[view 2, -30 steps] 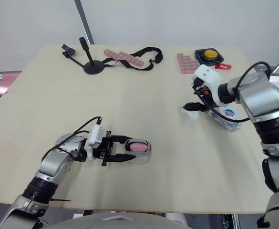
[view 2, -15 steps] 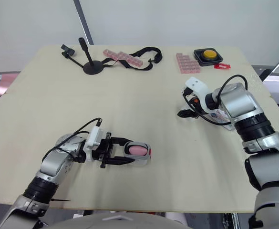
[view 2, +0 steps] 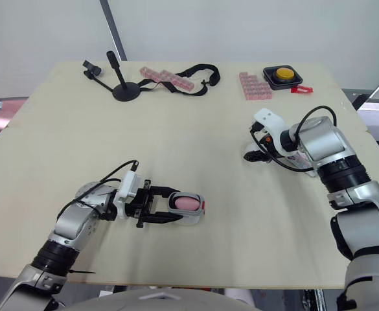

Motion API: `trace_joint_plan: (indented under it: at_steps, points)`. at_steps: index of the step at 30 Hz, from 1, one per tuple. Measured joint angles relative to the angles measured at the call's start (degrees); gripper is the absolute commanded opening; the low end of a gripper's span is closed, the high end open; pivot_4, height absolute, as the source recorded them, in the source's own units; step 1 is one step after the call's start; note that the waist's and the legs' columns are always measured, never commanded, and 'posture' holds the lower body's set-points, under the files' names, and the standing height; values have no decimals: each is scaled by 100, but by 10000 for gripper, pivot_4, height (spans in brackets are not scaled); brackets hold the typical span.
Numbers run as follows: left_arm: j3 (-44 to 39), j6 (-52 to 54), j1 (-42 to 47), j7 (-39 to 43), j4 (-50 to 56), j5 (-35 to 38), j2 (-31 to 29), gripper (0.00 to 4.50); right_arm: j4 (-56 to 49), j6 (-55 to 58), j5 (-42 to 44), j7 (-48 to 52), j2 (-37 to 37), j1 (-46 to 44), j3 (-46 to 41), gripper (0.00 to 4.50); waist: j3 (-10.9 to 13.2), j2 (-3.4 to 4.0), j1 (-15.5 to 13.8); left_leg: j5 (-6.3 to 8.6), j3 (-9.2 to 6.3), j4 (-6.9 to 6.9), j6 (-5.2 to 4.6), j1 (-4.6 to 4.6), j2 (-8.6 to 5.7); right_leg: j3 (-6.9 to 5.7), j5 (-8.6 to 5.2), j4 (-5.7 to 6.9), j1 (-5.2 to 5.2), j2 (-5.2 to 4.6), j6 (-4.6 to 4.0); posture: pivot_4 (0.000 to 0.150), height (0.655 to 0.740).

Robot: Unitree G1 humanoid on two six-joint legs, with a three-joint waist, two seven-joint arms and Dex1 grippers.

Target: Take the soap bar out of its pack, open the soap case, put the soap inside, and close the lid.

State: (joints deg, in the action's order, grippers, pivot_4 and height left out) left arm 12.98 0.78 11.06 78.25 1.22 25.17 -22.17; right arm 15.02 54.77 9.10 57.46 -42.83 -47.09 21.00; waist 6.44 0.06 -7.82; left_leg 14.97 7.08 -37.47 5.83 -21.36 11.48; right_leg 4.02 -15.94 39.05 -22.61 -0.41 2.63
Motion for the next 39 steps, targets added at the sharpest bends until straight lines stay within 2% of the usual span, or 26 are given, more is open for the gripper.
trace_joint_plan:
  at_steps: [12, 15, 20, 21, 29, 39]
  points:
    - [0, 58, -48, -103, 167, 1, -1, 19072, 151, 82, 5, -211, 152, 195, -110, 44761, 0, 0, -1, 0, 0, -2, 0, 0, 0, 0, 0, 1, 0, -1, 0, 1500, 7400]
    - [1, 90, -47, -118, 174, 1, 0, 19072, 193, 53, 1, -235, 172, 195, -128, 37466, 0, 0, 2, 0, 0, -3, 0, 1, 0, 0, 0, 2, 0, -1, 0, 1500, 7400]
    - [1, 117, -48, -161, 190, 1, -1, 19072, 252, -18, -78, -267, 173, 195, -135, 20764, 0, 0, 1, 0, 0, -3, 0, 0, 0, 0, 0, 2, 1, 0, 0, 1500, 7400]
    - [1, 119, -49, -164, 194, 1, -1, 19072, 252, -24, -83, -266, 175, 195, -135, 19567, 0, 0, 1, 0, 0, -3, 0, 0, 0, 1, 0, 2, 0, 0, 0, 1500, 7400]
    - [4, 132, -95, -177, 200, 0, -4, 19072, -14, -543, -199, 6, 92, 268, -37, 19569, 0, 1, 2, 0, 0, -4, 0, -2, 0, 0, 0, 2, -1, 0, 0, 1500, 7400]
    - [-2, 59, -105, -106, -42, -6, -41, 19072, -1792, -760, 198, 1370, -691, 162, -8, 19569, 0, 0, 3, 0, 0, -4, 0, 1, 3, 1, 0, 2, 0, -1, 0, 1500, 7400]
